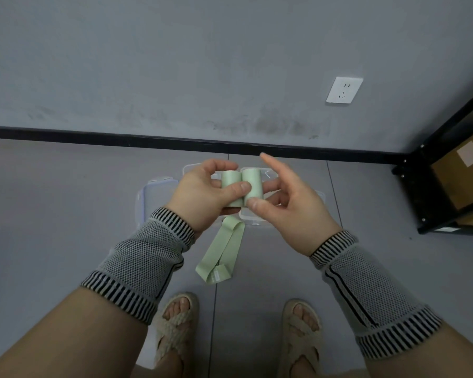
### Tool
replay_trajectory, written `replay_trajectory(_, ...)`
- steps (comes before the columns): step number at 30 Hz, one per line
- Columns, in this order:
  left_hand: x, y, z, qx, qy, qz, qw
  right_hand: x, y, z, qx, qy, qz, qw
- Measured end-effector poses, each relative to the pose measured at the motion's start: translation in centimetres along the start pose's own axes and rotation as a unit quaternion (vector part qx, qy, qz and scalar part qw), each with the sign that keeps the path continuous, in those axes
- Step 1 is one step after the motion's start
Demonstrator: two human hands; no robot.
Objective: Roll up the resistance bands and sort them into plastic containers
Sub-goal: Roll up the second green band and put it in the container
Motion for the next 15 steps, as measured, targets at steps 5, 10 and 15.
replay_trajectory(5, 0.03, -0.09, -0.12, -0.024, 0.006, -0.022, 0.999, 0.11, -0.02, -0.32, -0.013, 0.011, -0.006, 1.000)
replay_trajectory(10, -0.06, 0.22, -0.21, -0.042, 0.019, -0.023, 0.999, 0.06, -0.32, -0.46, -0.006, 0.017, 0.005, 1.000)
replay_trajectory(15, -0.37, 0.20, -0.32, -0.050, 0.002, 0.015, 0.999, -0.17, -0.35, -0.31, -0.098, 0.047, 0.000, 0.994)
Point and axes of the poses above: each hand's wrist, its own x-axis away from the middle knuckle, its own y-axis out of the palm, z = x × y, the point moved 1 cm from there along -x, towards the middle knuckle, and after that the axes turned 9 degrees about y, right-handed, at the moved point
